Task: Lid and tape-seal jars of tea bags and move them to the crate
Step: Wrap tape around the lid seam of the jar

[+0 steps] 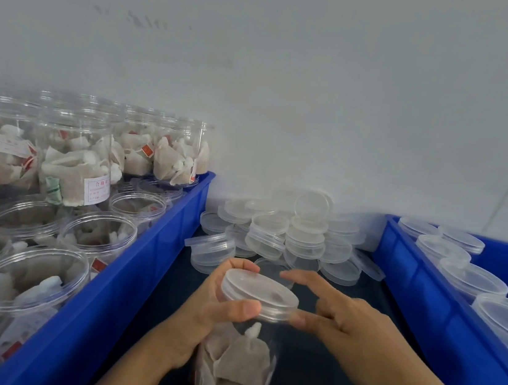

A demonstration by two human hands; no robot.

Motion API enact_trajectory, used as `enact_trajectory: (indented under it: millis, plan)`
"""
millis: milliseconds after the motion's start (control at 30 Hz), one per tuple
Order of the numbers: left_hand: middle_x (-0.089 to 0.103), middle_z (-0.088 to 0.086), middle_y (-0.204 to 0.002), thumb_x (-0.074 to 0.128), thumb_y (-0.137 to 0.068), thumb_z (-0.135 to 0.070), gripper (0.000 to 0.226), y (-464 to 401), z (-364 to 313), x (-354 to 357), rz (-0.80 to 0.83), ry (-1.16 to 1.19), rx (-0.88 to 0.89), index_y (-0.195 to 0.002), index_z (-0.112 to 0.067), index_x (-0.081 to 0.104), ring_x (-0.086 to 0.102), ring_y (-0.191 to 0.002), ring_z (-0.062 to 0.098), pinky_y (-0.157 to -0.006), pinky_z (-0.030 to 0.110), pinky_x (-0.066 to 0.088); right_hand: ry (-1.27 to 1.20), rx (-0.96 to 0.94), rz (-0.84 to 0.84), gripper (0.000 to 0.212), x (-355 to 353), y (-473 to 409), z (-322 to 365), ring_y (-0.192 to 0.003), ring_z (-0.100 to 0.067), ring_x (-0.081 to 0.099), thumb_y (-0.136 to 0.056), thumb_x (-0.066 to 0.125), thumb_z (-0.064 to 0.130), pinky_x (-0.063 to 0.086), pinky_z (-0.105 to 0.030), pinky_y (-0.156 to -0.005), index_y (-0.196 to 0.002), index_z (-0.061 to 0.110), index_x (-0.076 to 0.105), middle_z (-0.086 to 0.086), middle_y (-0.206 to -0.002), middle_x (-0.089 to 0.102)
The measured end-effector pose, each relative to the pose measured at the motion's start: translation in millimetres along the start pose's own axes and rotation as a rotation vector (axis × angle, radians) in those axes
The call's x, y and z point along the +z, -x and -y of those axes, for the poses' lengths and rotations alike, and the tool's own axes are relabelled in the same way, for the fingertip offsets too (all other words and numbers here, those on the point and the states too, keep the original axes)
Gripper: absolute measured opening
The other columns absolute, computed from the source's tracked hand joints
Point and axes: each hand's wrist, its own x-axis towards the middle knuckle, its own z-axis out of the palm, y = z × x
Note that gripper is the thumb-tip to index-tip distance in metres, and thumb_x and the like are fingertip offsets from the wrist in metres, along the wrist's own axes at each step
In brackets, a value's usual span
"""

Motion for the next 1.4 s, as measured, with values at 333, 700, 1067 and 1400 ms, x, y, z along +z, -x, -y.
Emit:
enact_trajectory:
  millis: [333,700,1067,1400]
  plan:
    - [0.072,0.004,-0.100,0.089,-0.039,-0.061,0.106,-2.1,4.1,0.4,-0.013,0.067,-0.039,-0.123,-0.009,0.050,0.068,-0.091,0.019,-0.076,0.025,0.054,0.174,-0.130,-0.177,0.070,8.1,-4.0,-2.5,-0.072,0.008,0.050,-0.069,0.002,0.076,0.037,-0.011,-0.063,-0.131,0.068,0.034,0.021,-0.080,0.058]
    - [0.049,-0.035,-0.110,0.020,-0.085,-0.068,0.056,9.3,-13.5,12.1,-0.306,-0.806,0.218,-0.135,-0.050,0.039,0.042,-0.103,-0.028,-0.084,0.001,0.035,0.200,-0.011,-0.287,0.071,21.7,-0.9,3.0,-0.098,-0.002,0.059,-0.077,0.007,0.074,0.048,-0.020,-0.081,-0.137,0.056,0.039,0.018,-0.103,0.066]
    - [0.064,-0.029,-0.089,0.073,-0.037,-0.080,0.078,7.1,-9.7,24.5,-0.434,-0.382,0.064,-0.098,-0.038,0.051,0.066,-0.075,-0.001,-0.064,0.021,0.056,0.188,-0.004,-0.269,0.042,25.6,4.6,19.6,-0.085,-0.006,0.053,-0.102,0.019,0.049,0.042,-0.019,-0.073,-0.143,0.048,0.025,0.014,-0.094,0.054]
    - [0.072,-0.010,-0.093,0.087,-0.042,-0.044,0.072,2.1,-8.2,8.0,-0.300,-0.132,0.066,-0.104,-0.021,0.059,0.071,-0.084,0.010,-0.068,0.016,0.053,0.054,0.098,-0.127,0.034,14.0,4.8,14.7,-0.085,-0.002,0.059,-0.098,0.031,0.058,0.050,-0.026,-0.081,-0.111,0.041,0.057,0.017,-0.092,0.064]
